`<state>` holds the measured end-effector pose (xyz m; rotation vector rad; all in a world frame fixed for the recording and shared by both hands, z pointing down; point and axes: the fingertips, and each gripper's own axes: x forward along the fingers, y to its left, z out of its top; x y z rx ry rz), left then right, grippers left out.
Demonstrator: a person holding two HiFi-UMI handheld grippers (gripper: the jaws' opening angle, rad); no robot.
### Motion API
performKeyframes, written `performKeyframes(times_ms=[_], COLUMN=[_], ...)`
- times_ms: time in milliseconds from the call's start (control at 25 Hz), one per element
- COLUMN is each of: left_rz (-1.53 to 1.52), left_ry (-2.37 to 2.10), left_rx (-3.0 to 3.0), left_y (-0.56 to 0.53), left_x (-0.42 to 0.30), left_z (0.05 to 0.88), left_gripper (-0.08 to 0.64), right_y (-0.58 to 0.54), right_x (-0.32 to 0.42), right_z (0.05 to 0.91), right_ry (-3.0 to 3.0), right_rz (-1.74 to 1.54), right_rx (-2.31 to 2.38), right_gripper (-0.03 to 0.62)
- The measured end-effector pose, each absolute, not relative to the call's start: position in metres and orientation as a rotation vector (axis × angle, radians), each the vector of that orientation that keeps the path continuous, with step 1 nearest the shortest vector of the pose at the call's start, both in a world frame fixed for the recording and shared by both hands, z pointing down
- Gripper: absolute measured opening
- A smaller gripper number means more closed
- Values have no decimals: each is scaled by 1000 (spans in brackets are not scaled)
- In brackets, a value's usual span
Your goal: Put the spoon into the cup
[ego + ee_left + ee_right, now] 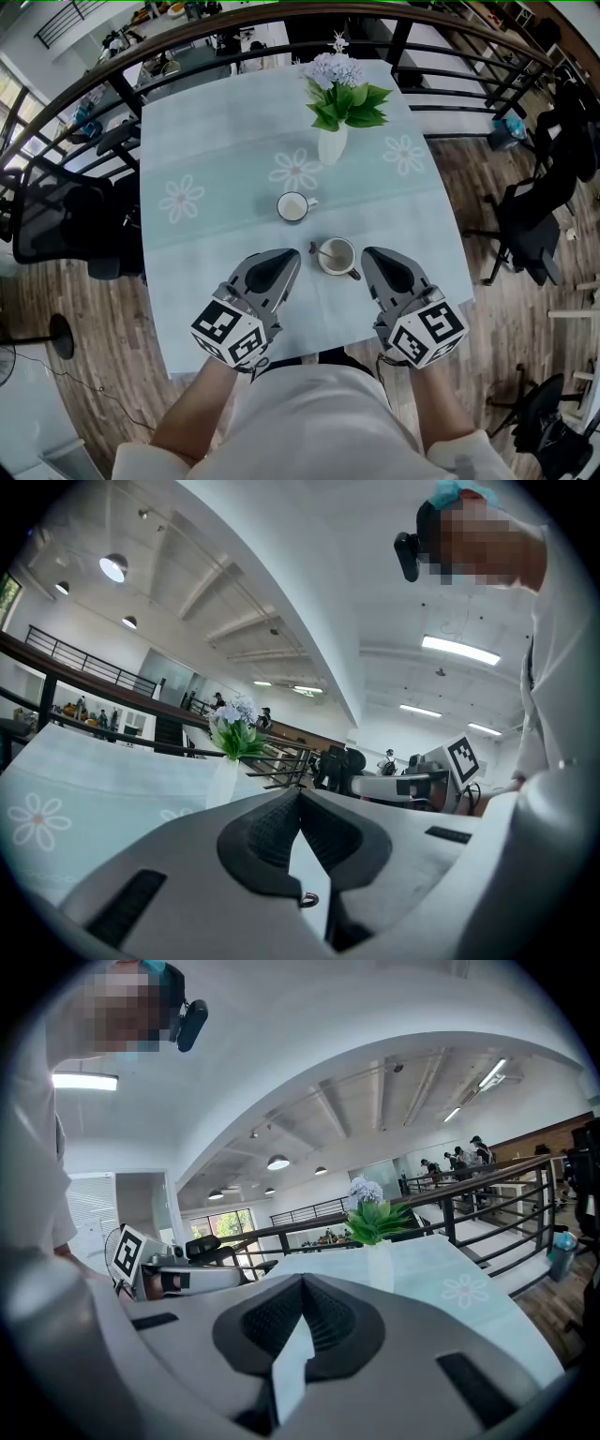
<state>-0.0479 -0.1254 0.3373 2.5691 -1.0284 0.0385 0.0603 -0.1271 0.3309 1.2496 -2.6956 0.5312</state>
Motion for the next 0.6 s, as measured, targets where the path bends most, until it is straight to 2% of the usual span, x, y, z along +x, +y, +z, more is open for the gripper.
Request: performKeyframes(times_ms=[600], left_rz=[48], left_ry=[-1026], left_rx=[2565], left_y=[-126], left_x=[-46], left_z=[343], left_gripper=[20], right_y=[-128], right_x=[62], right_z=[335], right_ry=[-2696], right_rz=[553], right_rx=[1252], right_gripper=[20])
